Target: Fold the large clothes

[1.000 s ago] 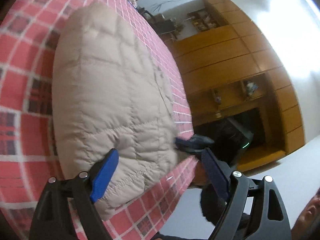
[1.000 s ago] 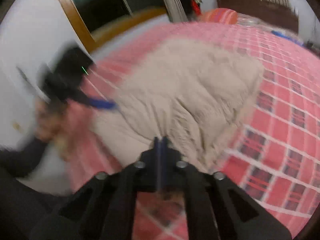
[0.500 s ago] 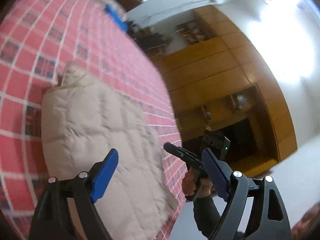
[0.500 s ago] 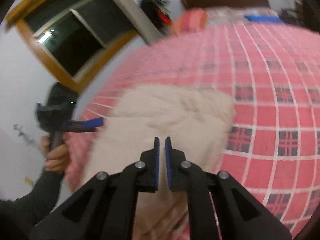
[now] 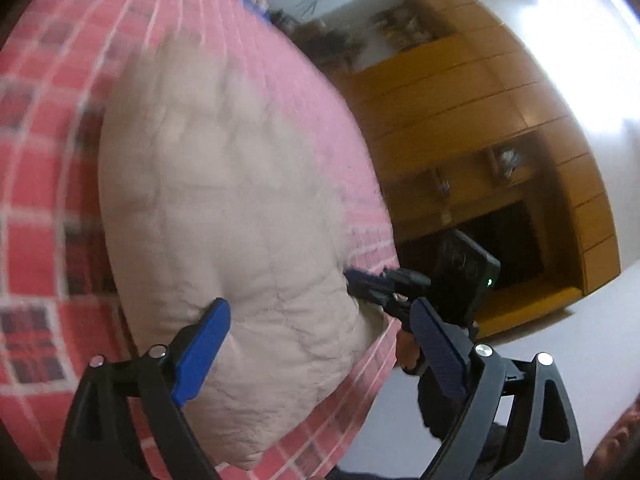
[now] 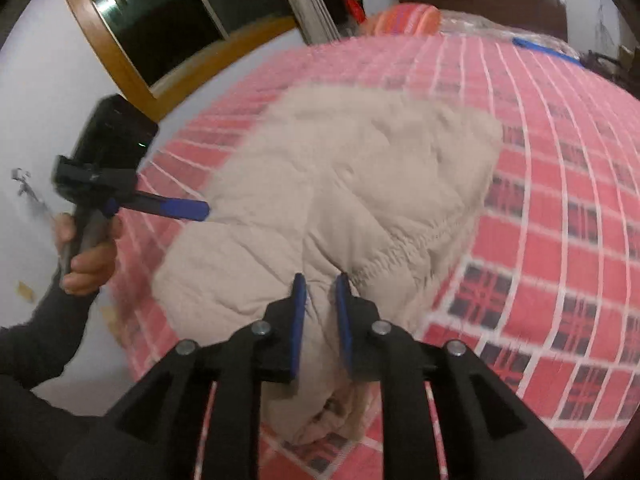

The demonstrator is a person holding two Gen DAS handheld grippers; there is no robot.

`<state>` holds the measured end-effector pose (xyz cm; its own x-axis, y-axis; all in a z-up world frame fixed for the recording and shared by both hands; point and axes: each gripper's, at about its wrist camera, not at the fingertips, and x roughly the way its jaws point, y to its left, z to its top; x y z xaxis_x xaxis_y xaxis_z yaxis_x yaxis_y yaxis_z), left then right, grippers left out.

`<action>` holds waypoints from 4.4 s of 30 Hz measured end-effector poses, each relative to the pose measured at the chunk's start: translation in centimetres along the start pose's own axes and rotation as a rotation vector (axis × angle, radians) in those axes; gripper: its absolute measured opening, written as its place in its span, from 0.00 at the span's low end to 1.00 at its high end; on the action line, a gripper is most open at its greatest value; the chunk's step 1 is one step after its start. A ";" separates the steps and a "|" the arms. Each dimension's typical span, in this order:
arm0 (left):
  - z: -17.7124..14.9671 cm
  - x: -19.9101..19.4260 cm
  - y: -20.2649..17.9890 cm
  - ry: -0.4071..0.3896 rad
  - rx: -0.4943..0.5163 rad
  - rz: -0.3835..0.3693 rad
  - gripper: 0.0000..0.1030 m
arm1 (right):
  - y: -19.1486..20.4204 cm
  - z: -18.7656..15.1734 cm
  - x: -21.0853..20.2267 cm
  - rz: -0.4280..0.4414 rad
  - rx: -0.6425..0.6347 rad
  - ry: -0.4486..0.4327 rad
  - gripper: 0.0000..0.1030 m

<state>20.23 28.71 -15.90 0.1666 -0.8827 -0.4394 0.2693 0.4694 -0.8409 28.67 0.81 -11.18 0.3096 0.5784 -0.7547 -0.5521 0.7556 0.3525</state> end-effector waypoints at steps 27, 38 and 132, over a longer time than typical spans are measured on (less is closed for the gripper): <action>-27.3 -10.9 -21.8 -0.542 0.455 1.003 0.97 | 18.0 -18.5 -15.6 -0.581 0.123 -0.354 0.98; -28.5 -9.2 -21.6 -0.504 0.429 0.980 0.97 | 21.0 -18.3 -16.3 -0.649 0.094 -0.369 0.98; -28.7 -7.9 -20.6 -0.486 0.378 0.983 0.97 | 21.7 -18.2 -16.6 -0.674 0.082 -0.389 0.98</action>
<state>-13.87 25.37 -4.17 0.7857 -0.0712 -0.6145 0.0742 0.9970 -0.0206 -2.53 1.97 -1.06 0.8151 0.0414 -0.5778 -0.0941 0.9937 -0.0616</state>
